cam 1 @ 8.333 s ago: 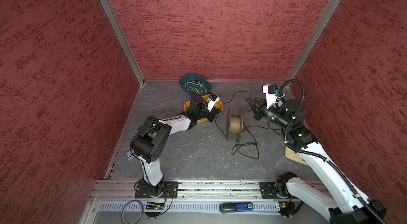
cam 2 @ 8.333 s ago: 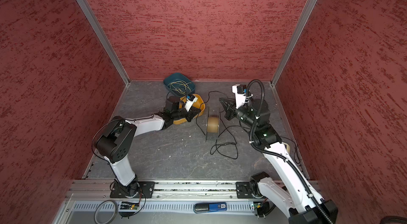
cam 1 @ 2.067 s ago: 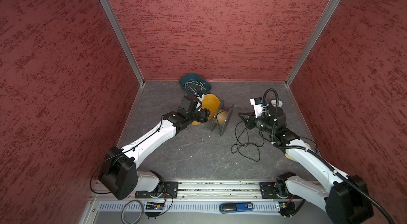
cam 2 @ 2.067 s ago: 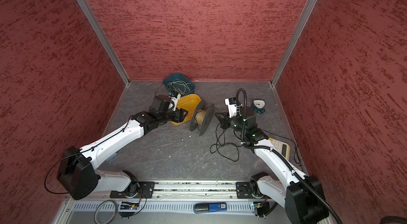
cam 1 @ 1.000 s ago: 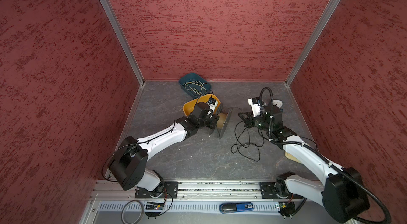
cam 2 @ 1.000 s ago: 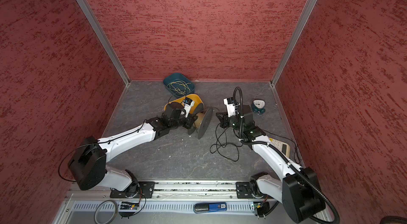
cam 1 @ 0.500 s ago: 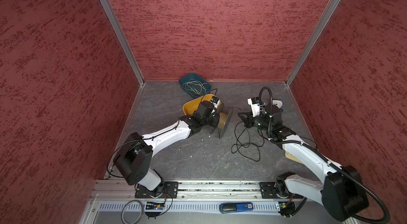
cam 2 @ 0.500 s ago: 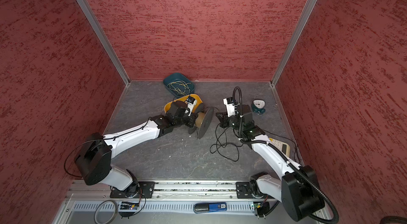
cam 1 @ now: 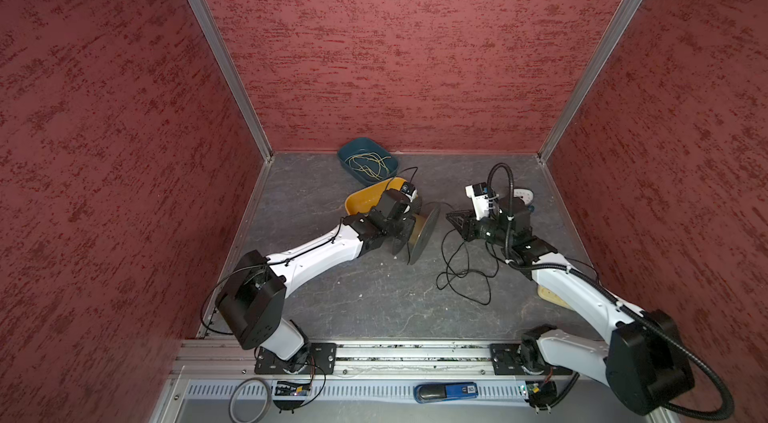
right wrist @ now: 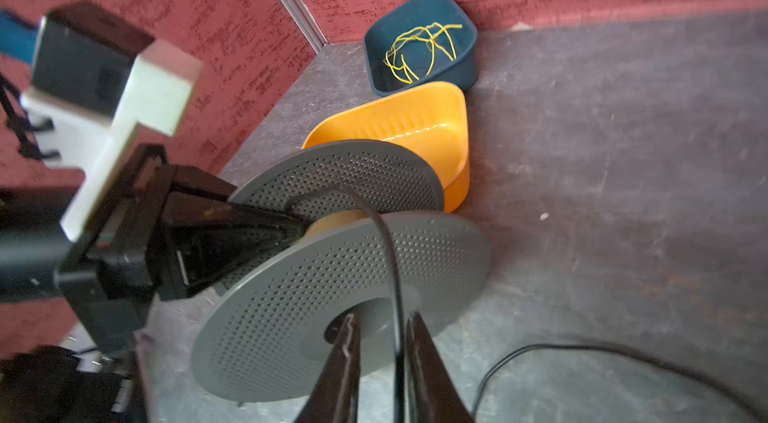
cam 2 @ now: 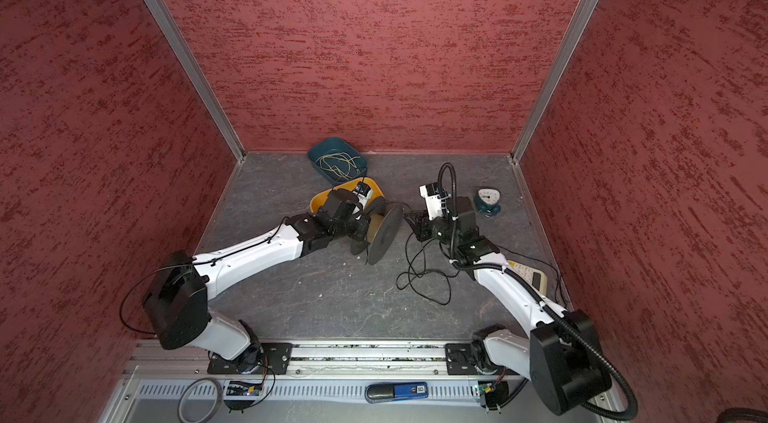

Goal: Wrap the cables

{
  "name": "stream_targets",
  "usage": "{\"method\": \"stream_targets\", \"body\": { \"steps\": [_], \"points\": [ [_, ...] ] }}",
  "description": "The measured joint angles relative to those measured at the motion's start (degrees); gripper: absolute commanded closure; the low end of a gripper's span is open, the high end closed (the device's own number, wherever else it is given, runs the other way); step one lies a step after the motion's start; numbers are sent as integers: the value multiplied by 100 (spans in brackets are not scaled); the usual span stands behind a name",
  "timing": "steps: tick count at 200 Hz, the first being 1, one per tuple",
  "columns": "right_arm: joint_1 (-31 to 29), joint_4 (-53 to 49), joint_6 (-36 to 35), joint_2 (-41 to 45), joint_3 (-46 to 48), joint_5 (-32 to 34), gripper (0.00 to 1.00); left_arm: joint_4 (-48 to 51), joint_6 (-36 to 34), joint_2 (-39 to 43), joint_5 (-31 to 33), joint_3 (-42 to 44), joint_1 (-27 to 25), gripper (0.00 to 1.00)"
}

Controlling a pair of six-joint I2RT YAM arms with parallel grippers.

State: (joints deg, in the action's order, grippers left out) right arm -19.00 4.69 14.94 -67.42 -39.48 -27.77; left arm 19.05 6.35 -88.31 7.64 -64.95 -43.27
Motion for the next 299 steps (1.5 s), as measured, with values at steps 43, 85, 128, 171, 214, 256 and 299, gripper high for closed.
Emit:
{"method": "stream_targets", "body": {
  "steps": [43,85,128,171,214,256,299],
  "points": [
    [0,-245,-229,70,-282,63,20,776,-164,90,-136,-625,345,100],
    [0,-717,-365,223,-487,-44,29,1373,-240,317,-238,-1456,782,100],
    [-31,-658,-223,400,-188,-492,32,1733,-280,321,-262,-2127,944,100],
    [-398,-103,-90,540,468,-553,25,2048,-278,313,-291,-2374,957,100],
    [-798,992,-179,302,807,35,25,2385,-214,313,-415,-2498,968,100],
    [-1001,2116,-323,-444,975,704,26,2841,-57,313,-619,-2726,988,100],
    [-1093,3355,-243,-1423,1119,999,43,3139,116,313,-765,-3195,992,100]
  ]
}}
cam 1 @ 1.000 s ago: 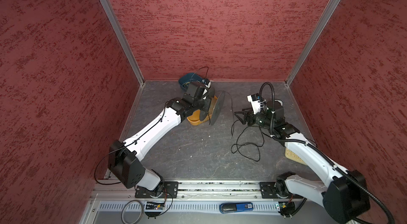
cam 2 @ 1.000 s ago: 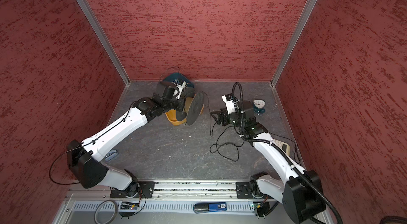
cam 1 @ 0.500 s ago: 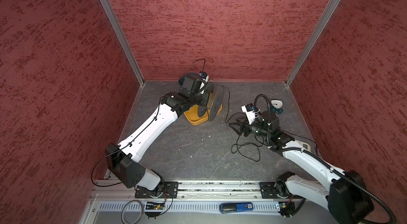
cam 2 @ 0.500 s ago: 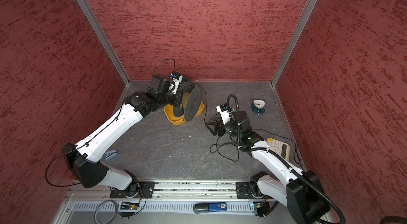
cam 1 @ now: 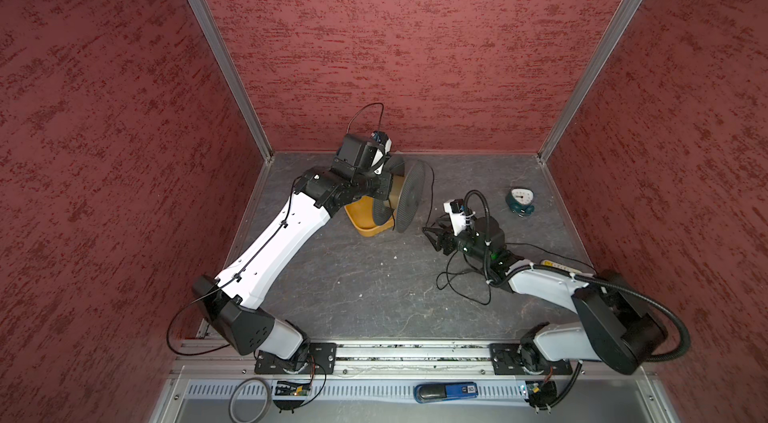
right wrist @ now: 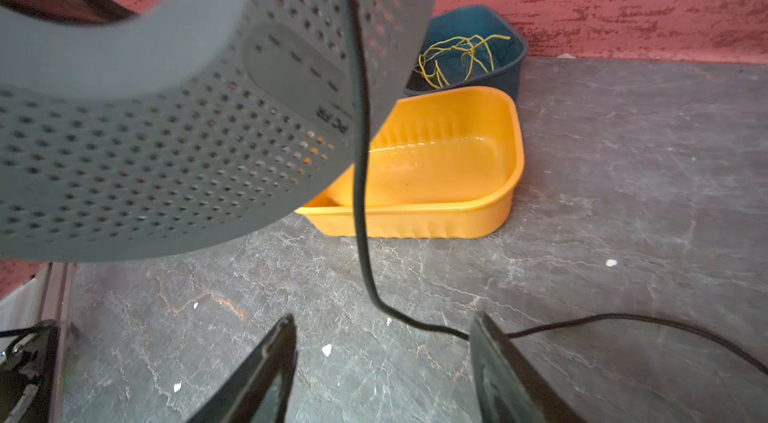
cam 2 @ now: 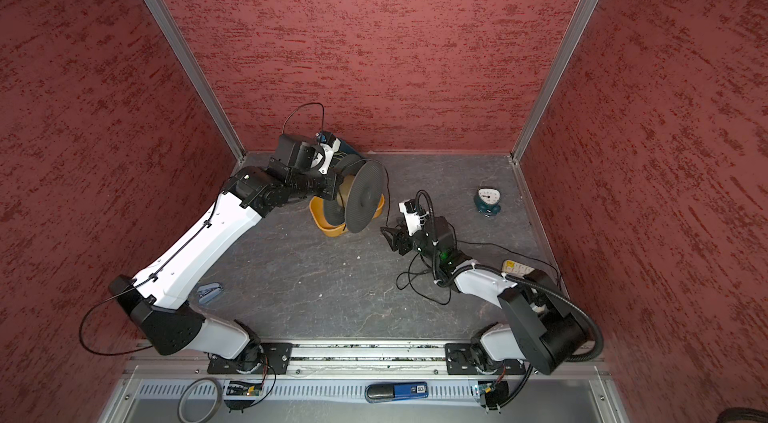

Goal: Wrap the cables

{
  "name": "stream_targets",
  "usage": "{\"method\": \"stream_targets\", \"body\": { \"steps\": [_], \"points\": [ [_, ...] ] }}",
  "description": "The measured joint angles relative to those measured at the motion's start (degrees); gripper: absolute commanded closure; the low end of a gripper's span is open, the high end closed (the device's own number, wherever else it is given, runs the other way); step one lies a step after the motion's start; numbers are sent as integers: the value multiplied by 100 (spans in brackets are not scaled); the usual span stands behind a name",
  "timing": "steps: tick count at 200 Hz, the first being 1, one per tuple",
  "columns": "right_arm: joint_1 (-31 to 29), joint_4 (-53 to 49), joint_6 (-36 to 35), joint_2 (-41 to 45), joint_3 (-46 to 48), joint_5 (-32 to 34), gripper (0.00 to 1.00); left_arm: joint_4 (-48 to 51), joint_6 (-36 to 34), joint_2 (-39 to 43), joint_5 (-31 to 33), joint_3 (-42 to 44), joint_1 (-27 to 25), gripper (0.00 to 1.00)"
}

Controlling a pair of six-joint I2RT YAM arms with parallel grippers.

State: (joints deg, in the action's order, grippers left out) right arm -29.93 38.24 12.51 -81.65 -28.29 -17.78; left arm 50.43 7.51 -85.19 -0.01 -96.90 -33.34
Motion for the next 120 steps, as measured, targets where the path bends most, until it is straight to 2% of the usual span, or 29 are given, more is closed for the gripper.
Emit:
{"method": "stream_targets", "body": {
  "steps": [18,34,94,120],
  "points": [
    [-4,374,79,-321,0,70,55,111,61,0,-96,-94,28,100],
    [-4,592,136,-474,0,114,60,216,94,7,-186,-107,72,100],
    [-4,1200,168,-697,-162,31,65,540,219,155,-841,-114,472,100],
    [-4,1346,201,-979,-387,-96,71,566,236,197,-1198,-164,704,100]
  ]
}}
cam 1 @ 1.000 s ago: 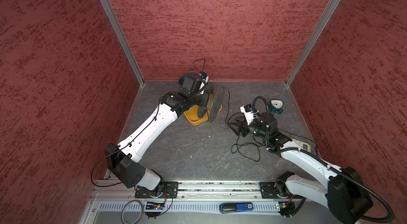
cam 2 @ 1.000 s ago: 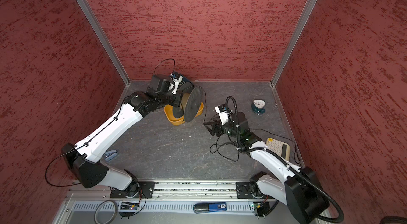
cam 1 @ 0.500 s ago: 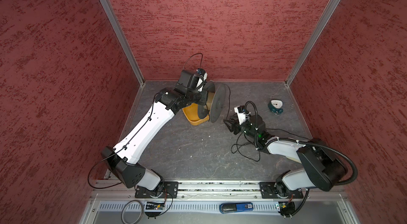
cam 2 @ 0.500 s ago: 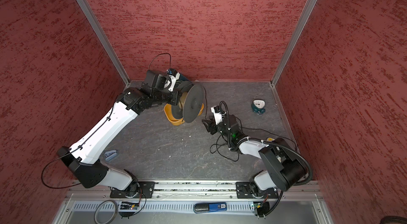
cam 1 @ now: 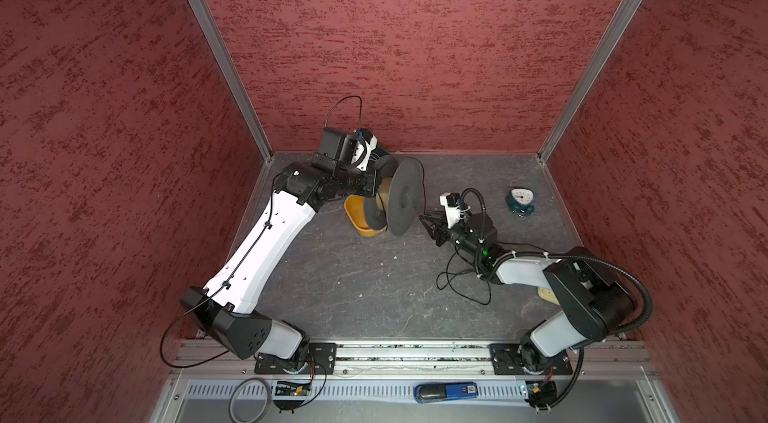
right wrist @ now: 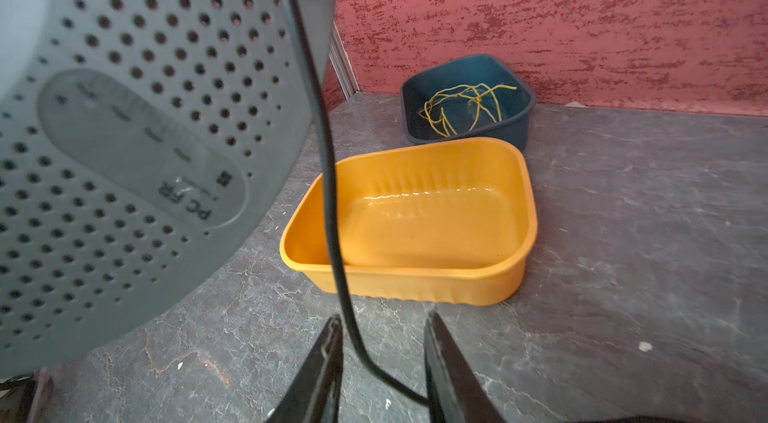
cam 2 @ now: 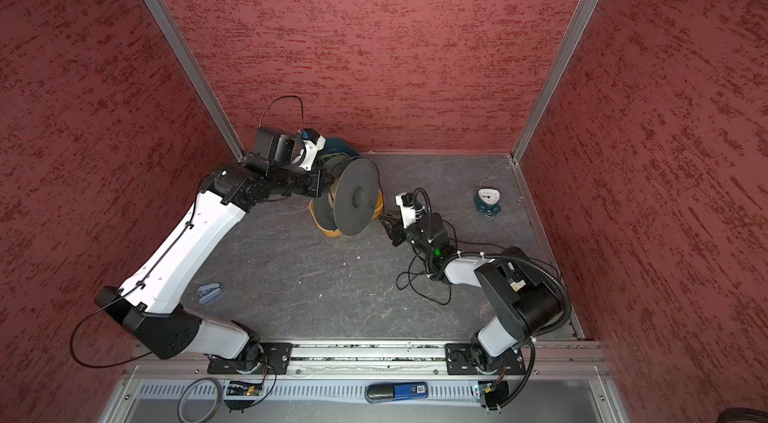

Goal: Wrap the cables

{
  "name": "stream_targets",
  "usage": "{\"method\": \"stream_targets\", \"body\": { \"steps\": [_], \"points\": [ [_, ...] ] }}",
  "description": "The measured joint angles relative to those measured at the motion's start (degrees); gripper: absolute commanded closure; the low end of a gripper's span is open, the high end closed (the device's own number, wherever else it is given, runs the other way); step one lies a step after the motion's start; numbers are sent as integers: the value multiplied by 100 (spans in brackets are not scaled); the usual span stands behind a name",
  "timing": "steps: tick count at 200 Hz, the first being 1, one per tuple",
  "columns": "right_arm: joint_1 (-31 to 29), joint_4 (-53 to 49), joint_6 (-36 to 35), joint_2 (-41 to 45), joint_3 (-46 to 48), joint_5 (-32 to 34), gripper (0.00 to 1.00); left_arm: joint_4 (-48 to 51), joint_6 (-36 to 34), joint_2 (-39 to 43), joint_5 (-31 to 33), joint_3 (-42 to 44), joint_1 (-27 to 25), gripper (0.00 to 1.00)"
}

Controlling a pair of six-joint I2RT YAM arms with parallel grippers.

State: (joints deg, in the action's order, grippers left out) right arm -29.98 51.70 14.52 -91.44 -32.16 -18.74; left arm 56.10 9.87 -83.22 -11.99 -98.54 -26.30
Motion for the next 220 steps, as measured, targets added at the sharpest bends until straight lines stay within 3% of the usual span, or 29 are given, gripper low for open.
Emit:
{"method": "stream_targets", "body": {
  "steps": [86,138,220],
  "points": [
    [42,101,144,-575,-348,-96,100,-136,323,398,-944,328,575,100],
    [201,-50,378,-758,-575,-271,100,-487,640,492,-1281,592,907,100],
    [-192,-1231,258,-192,-289,297,100,-1996,1882,435,-273,1314,890,100]
  ]
}}
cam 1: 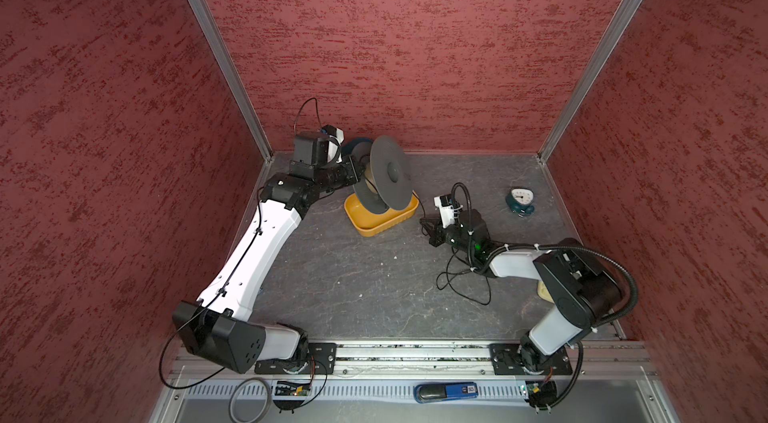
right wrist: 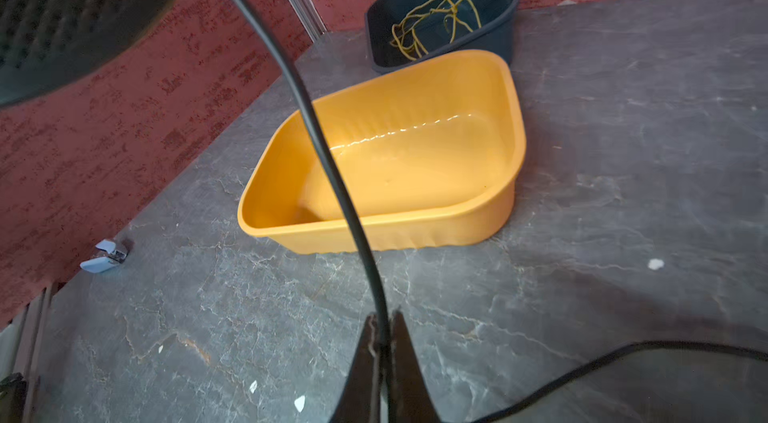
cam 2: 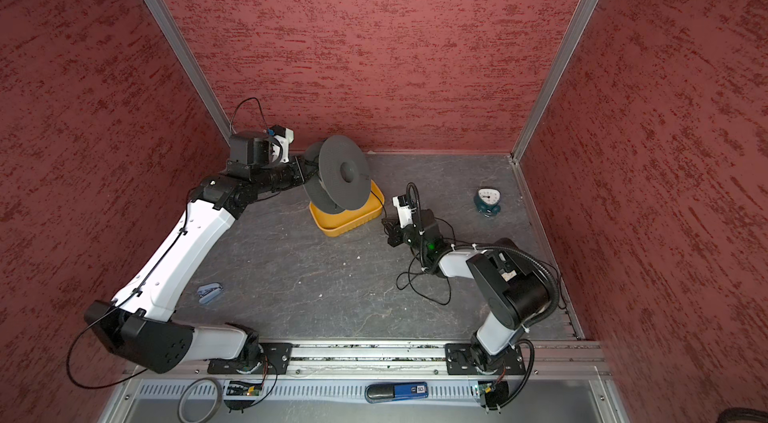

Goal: Wrap the cables

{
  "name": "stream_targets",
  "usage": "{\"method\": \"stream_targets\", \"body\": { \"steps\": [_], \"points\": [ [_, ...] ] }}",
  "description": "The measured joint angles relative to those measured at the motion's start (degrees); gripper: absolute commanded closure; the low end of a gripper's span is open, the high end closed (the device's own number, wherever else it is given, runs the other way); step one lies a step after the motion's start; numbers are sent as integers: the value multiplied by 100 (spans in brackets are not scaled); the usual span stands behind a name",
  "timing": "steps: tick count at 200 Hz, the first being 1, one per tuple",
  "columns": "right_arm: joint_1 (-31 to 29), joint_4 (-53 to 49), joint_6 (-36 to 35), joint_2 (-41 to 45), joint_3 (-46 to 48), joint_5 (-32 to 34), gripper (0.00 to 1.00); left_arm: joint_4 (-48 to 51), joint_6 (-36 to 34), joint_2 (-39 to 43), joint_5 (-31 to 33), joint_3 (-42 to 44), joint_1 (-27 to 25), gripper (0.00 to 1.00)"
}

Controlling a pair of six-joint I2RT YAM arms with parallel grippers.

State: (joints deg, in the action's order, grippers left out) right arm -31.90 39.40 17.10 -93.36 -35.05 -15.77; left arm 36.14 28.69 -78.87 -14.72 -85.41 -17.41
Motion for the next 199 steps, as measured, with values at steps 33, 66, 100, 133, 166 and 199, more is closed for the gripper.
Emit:
{"method": "stream_targets", "body": {
  "steps": [33,66,100,133,166,199],
  "points": [
    [-573,-466,-105,369,-2,455,100,-470,267,-205,713,90,-282,100],
    [-1292,-992,-236,634,-87,1016,100,-619,372,-579,1532,48,-590,100],
    [-1816,-1580,-348,802,-492,1469,100,-522,271,-1034,2352,-72,-824,100],
    [-2063,-2308,-444,1038,-1054,1851,100,-219,-153,-1460,3359,-525,-1172,100],
    [-2109,-2975,-540,1405,-1517,2159,100,2,-640,-1641,4131,-822,-1569,100],
    [-2116,-3510,-719,1749,-1768,2704,100,177,-1038,-1803,4583,-1091,-1781,100]
  ]
}}
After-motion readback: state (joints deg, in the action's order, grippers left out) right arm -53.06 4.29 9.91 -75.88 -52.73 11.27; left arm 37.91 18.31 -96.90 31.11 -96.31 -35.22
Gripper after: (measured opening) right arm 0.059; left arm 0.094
